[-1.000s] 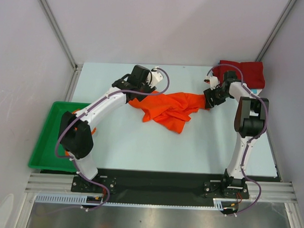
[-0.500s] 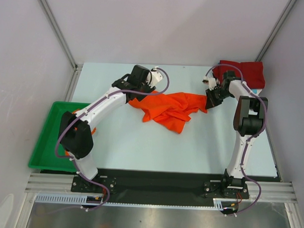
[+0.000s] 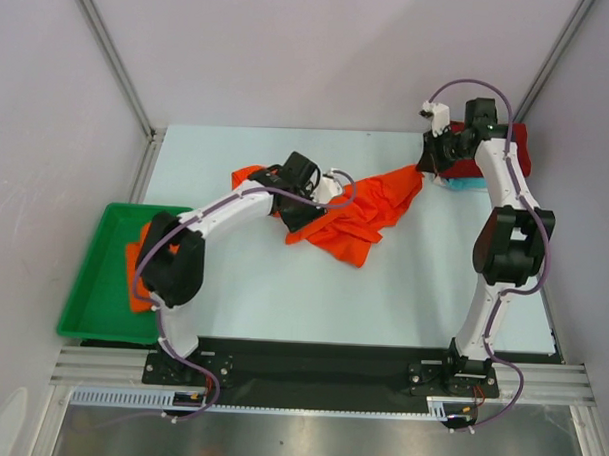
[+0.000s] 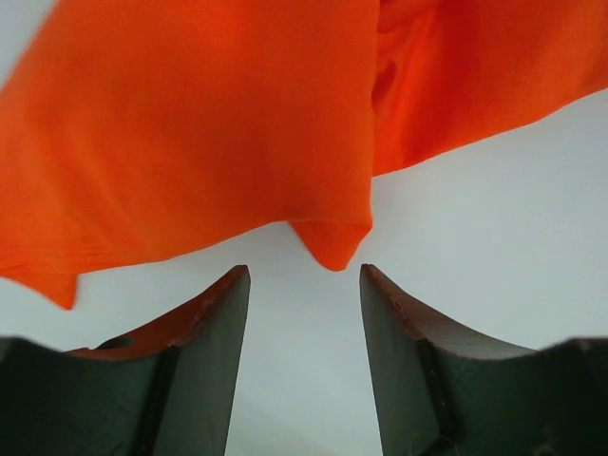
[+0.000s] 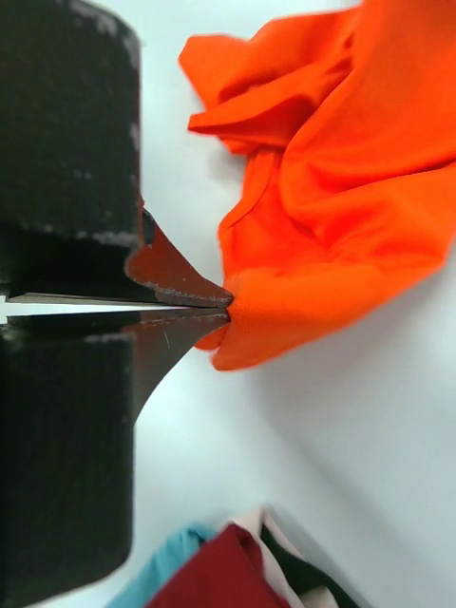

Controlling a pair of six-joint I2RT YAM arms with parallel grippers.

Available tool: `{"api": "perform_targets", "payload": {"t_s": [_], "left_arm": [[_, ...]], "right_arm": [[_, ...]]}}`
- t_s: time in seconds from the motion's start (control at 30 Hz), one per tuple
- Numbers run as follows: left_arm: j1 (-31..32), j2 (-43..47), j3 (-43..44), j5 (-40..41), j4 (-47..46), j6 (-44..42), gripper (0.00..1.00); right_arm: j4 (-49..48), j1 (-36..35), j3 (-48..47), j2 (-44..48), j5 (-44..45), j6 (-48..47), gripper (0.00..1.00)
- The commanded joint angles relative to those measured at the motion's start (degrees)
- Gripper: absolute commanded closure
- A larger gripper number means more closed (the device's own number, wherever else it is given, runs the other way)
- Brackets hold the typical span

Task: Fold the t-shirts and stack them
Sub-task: Flatten the tshirt out

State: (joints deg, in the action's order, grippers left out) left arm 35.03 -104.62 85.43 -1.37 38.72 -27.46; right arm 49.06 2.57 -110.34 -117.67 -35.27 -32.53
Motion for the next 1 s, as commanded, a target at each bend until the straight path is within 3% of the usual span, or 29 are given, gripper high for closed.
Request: {"api": "perform_targets", "payload": {"t_s": [0.0, 0.27, 0.33, 0.4, 0.53, 0.57, 0.6, 0.63, 0.67, 0.7, 0.83, 0.97], "left_arm": [[-0.1, -4.1, 2.9, -4.0, 2.9, -0.7, 0.45], [-0.1, -9.5, 3.5, -3.4, 3.6, 0.1, 0.44], [-0.1, -10.9, 3.9, -3.3, 3.5, 0.5, 0.45], [-0.1, -11.2, 4.1, -3.1, 2.9, 0.7, 0.54], [-0.4, -12.2, 4.6, -2.5, 1.8, 0.9, 0.55], [-0.7, -12.4, 4.6, -2.5, 1.7, 0.9, 0.58], [-0.8, -12.8, 5.0, -3.2, 2.0, 0.7, 0.74], [-0.8, -12.9, 5.0, -3.3, 2.5, 0.7, 0.74], [-1.1, -12.9, 5.9, -3.5, 2.9, 0.7, 0.90], [-1.3, -12.8, 6.3, -3.9, 3.6, 0.7, 0.96], [-2.7, -8.2, 6.5, -5.0, 5.5, 1.4, 0.99], [-3.8, 1.9, 3.4, -1.7, 5.1, -0.2, 0.99]], "right_arm": [[-0.1, -1.1, -2.7, 3.4, -2.6, 2.3, 1.00], [-0.5, -1.7, -5.1, 2.6, -3.7, 4.6, 1.00], [-0.8, -1.8, -5.5, 2.3, -3.7, 5.1, 1.00], [-1.1, -2.0, -5.7, 2.1, -3.6, 5.2, 1.00], [-1.2, -2.3, -6.5, 1.6, -3.3, 5.4, 1.00], [-1.3, -2.4, -6.7, 1.3, -3.2, 5.4, 1.00], [-1.3, -2.4, -7.2, 1.1, -3.1, 5.4, 1.00], [-1.3, -2.4, -7.3, 1.0, -3.0, 5.4, 1.00], [-1.3, -2.4, -7.3, 1.0, -2.9, 5.5, 1.00], [-1.3, -2.4, -7.3, 1.1, -3.0, 5.5, 1.00], [-0.5, -2.4, -7.3, 2.9, -2.8, 5.0, 1.00], [-1.0, -2.4, -6.0, 7.5, -0.9, 4.9, 1.00]]}}
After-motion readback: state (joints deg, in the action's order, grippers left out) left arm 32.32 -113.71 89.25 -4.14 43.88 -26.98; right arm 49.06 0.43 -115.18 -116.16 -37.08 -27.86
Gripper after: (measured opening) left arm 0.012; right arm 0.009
